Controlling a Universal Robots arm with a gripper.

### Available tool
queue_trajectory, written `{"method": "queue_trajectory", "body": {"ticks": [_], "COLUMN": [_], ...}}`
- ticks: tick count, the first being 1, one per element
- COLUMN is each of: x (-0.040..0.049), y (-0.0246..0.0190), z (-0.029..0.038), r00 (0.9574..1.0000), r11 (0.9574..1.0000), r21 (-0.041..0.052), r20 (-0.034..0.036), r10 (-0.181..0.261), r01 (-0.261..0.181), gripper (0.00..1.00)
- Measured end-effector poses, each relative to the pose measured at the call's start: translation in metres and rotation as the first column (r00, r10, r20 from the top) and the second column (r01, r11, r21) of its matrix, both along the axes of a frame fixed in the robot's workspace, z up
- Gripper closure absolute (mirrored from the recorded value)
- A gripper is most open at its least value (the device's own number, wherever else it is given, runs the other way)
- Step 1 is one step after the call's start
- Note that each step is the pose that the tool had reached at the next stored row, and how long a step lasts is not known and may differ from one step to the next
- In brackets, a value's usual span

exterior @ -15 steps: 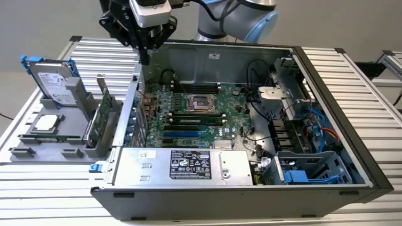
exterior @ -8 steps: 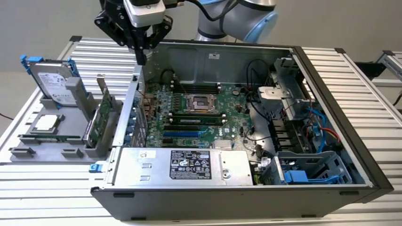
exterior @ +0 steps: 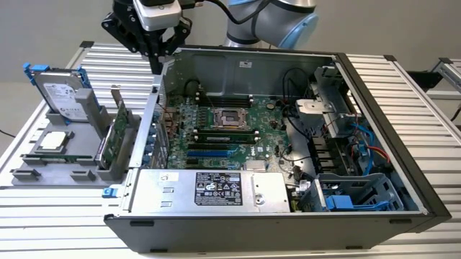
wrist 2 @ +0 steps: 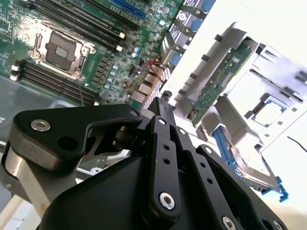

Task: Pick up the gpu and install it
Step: 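Reach for the gpu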

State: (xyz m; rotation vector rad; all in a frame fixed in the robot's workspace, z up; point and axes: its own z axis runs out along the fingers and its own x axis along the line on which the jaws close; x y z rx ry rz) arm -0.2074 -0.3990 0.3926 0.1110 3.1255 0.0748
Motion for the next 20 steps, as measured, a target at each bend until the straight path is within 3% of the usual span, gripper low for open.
{"method": "queue_trajectory", "body": {"ticks": [20], "x": [-0.0211], "y": [0.0], "z": [0.0], "r00": [1.0], "r11": [1.0], "r21": [-0.0001], "r20": [-0.0001], "r10": [0.0], "r01": [0.0], "gripper": [1.0]}}
